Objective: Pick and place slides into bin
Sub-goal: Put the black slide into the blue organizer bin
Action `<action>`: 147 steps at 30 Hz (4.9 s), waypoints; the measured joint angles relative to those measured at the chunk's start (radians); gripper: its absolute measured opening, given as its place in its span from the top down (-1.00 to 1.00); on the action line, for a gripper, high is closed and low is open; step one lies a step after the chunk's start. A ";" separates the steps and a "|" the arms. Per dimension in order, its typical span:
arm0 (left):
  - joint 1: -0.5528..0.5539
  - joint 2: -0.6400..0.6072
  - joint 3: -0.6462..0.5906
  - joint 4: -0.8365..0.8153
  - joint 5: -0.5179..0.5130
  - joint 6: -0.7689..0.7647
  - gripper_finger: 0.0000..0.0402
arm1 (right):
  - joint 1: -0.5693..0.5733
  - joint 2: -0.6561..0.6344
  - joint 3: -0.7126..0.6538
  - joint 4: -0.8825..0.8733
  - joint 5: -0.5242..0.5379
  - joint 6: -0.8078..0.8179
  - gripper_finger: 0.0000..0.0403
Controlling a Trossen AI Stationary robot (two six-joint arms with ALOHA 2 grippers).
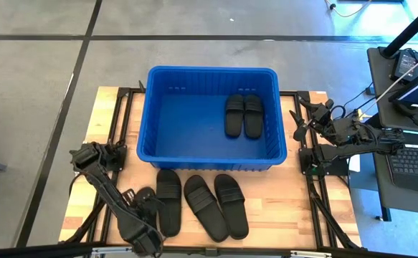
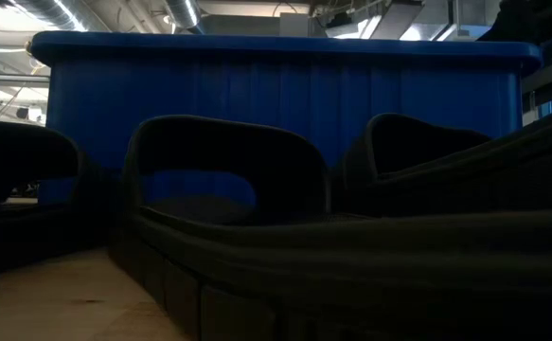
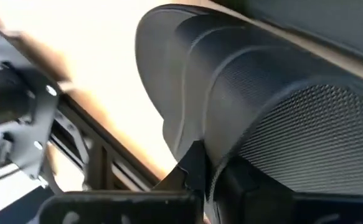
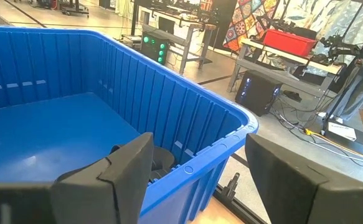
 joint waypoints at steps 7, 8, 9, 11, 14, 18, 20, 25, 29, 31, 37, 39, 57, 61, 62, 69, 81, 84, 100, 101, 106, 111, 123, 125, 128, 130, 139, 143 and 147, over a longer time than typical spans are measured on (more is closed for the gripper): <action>0.000 0.000 0.221 -0.005 0.091 0.123 0.97 | 0.000 0.000 0.000 0.000 0.000 0.000 -0.27; 0.000 0.000 0.258 -0.004 0.091 0.132 0.97 | 0.000 0.000 0.000 0.000 0.000 0.000 -0.27; -0.001 0.000 0.295 -0.005 0.086 0.143 0.97 | 0.000 0.000 0.000 0.000 0.000 0.000 -0.27; -0.001 0.000 0.367 -0.005 0.064 0.148 0.97 | 0.000 0.000 0.000 0.000 0.000 0.000 -0.27; -0.001 0.000 0.471 -0.018 -0.004 0.149 0.96 | 0.000 0.000 0.000 0.000 0.000 0.000 -0.27; 0.002 -0.001 0.604 -0.091 -0.167 0.151 0.97 | 0.000 0.000 0.000 0.000 0.000 0.000 -0.27; 0.015 -0.001 0.657 -0.092 -0.261 0.188 0.97 | 0.000 0.000 0.000 0.000 0.000 0.000 -0.27; 0.094 -0.008 0.783 -0.088 -0.434 0.427 0.96 | 0.000 0.000 0.000 0.000 0.000 0.000 -0.27; 0.216 -0.023 0.816 -0.081 -0.478 0.661 0.97 | 0.000 0.000 0.000 0.001 0.000 -0.004 -0.27; 0.285 -0.040 0.801 -0.094 -0.481 0.743 0.97 | 0.000 0.000 0.000 0.002 0.000 -0.004 -0.27; 0.483 -0.077 0.795 -0.089 -0.596 1.013 0.97 | 0.000 0.000 0.000 0.003 0.000 -0.004 -0.27; 0.542 -0.091 0.795 -0.089 -0.673 1.061 0.97 | 0.000 0.000 0.000 0.003 0.000 -0.004 -0.27; 0.950 -0.150 0.464 -0.078 -0.810 1.324 0.97 | 0.000 0.000 0.000 0.004 0.000 -0.004 -0.27; 1.010 -0.246 0.298 -0.014 -0.821 1.325 0.97 | 0.000 0.000 0.000 0.003 0.001 -0.005 -0.27; 1.026 -0.276 0.255 0.014 -0.830 1.325 0.97 | 0.000 0.000 0.000 0.003 0.001 -0.008 -0.27; 1.140 -0.391 -0.029 0.213 -0.860 1.393 0.97 | 0.000 0.000 0.000 0.005 0.001 -0.030 -0.27; 1.295 -0.335 -0.268 0.438 -0.808 1.448 0.97 | 0.000 0.000 0.000 0.006 0.001 -0.026 -0.27; 1.317 -0.311 -0.277 0.484 -0.801 1.500 0.97 | 0.000 0.000 0.000 0.006 0.001 -0.026 -0.27; 1.371 -0.154 -0.278 0.553 -0.739 1.603 0.94 | 0.000 0.000 0.000 0.007 0.001 0.001 -0.27; 1.372 -0.146 -0.278 0.554 -0.726 1.602 0.94 | 0.000 0.000 0.000 0.007 0.001 0.001 -0.27; 1.368 -0.116 -0.279 0.559 -0.725 1.602 0.97 | 0.000 0.000 0.000 0.007 0.001 0.001 -0.27; 1.368 -0.110 -0.278 0.558 -0.711 1.607 0.96 | 0.000 0.000 0.000 0.007 0.001 0.003 -0.27; 1.362 -0.116 -0.277 0.530 -0.712 1.607 0.97 | 0.000 0.000 0.000 0.006 0.001 0.001 -0.27; 1.361 -0.117 -0.277 0.527 -0.714 1.608 0.97 | 0.000 0.000 0.000 0.006 0.001 -0.002 -0.27; 1.361 -0.120 -0.277 0.524 -0.702 1.607 0.97 | 0.000 0.000 0.000 0.006 0.001 -0.003 -0.27; 1.362 -0.120 -0.277 0.522 -0.679 1.606 0.97 | 0.000 0.000 0.000 0.006 0.001 -0.003 -0.27; 1.377 -0.121 -0.277 0.519 -0.644 1.588 0.97 | 0.000 0.000 0.000 0.006 0.001 -0.004 -0.27; 1.390 -0.121 -0.277 0.520 -0.643 1.588 0.97 | 0.000 0.000 0.000 0.006 0.001 -0.004 -0.27; 1.400 -0.121 -0.277 0.521 -0.643 1.588 0.96 | 0.000 0.000 0.000 0.006 0.001 -0.003 -0.27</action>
